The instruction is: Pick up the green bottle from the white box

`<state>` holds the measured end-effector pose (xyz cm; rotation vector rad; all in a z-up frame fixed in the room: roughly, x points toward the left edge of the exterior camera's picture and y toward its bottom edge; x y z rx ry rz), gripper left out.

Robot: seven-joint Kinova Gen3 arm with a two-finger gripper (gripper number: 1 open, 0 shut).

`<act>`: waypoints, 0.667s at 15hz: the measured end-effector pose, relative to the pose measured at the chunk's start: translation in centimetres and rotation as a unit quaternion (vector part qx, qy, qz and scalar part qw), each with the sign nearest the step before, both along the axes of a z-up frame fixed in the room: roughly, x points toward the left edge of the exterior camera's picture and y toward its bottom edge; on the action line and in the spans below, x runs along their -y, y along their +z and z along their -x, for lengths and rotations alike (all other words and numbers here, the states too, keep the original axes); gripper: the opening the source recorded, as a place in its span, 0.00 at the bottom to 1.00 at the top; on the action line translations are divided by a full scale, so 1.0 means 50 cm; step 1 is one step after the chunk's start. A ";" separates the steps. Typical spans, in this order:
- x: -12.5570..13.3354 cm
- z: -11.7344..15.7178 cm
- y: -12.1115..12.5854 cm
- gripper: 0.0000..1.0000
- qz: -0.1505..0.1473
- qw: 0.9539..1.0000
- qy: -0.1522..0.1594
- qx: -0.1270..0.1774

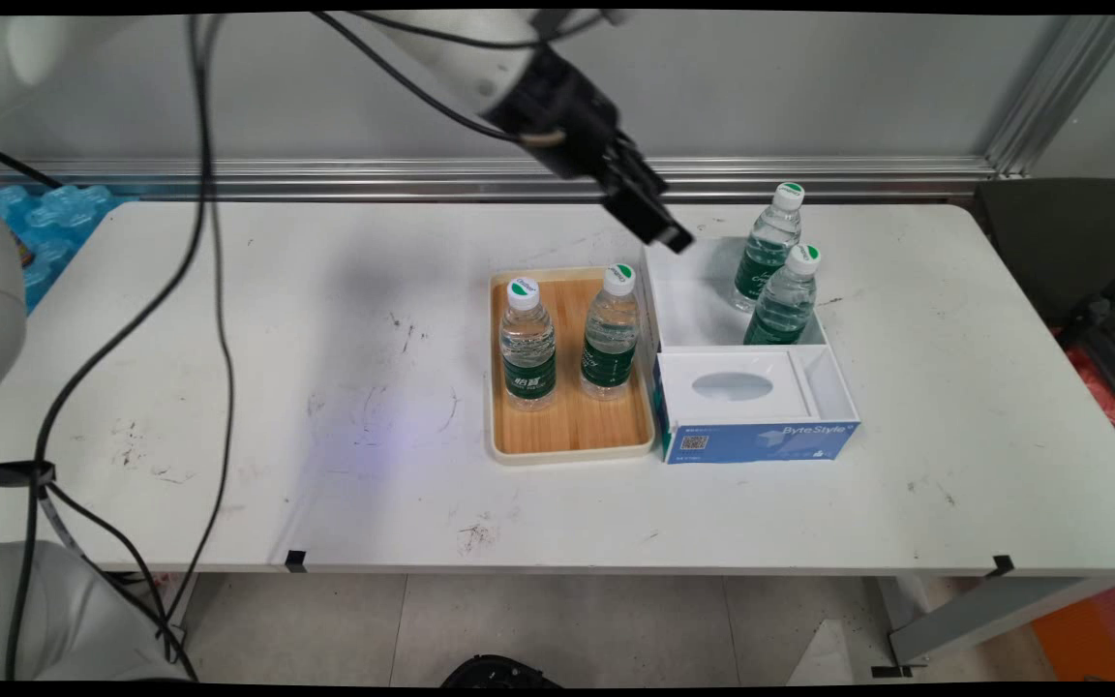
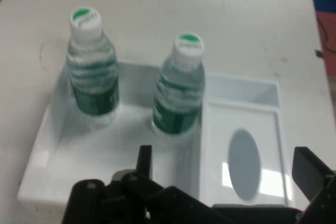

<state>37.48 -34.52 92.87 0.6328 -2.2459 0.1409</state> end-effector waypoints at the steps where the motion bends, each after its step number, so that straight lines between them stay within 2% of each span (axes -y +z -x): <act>1: 0.007 0.019 -0.013 1.00 0.005 1.000 0.003 -0.003; 4: 0.028 0.078 -0.065 1.00 0.022 1.000 0.011 -0.009; 10: 0.062 0.151 -0.143 1.00 0.043 0.999 0.022 -0.019</act>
